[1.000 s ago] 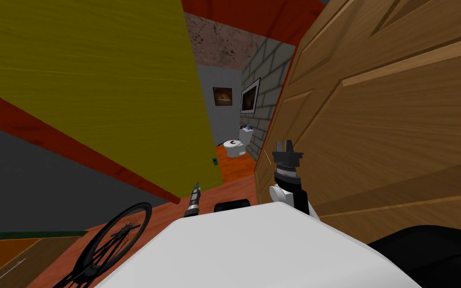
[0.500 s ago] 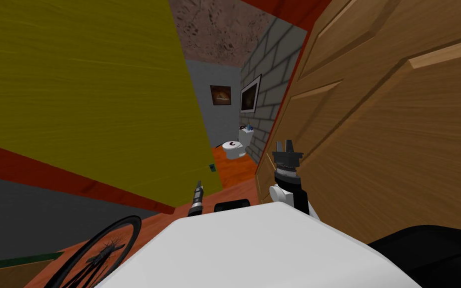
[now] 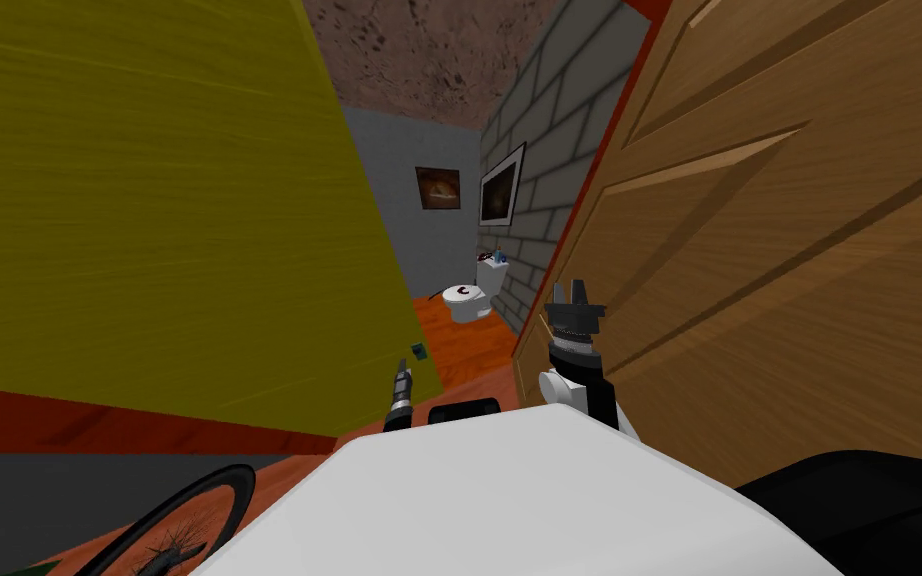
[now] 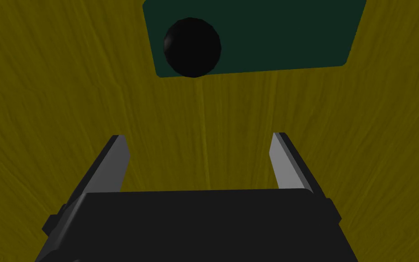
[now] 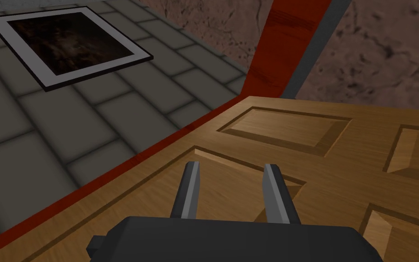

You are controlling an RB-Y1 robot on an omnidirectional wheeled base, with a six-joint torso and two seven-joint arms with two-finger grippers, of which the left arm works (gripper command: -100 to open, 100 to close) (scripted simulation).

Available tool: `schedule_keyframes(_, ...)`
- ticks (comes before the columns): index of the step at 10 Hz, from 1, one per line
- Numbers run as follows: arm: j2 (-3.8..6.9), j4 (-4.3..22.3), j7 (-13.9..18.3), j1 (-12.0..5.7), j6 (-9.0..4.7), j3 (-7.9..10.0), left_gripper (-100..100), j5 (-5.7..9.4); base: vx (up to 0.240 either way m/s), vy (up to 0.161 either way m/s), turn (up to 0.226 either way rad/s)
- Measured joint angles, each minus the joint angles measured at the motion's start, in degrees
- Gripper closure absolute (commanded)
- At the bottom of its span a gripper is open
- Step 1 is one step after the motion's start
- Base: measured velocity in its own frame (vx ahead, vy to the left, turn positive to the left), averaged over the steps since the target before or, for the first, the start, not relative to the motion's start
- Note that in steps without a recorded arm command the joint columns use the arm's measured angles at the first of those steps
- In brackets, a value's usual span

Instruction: Pull the door open

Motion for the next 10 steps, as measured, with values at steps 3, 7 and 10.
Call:
schedule_keyframes(3, -2.27, -1.16, -0.33, 0.18, 0.5, 0.13, -100, -0.17, 0.164, -0.02, -0.013)
schedule_keyframes(7, -2.3, -1.05, -0.36, 0.23, 0.63, 0.07, 100, -0.19, -0.021, 0.001, -0.011)
schedule_keyframes(10, -2.32, -1.03, -0.36, 0.23, 0.65, 0.03, 100, -0.2, -0.032, 0.003, 0.0)
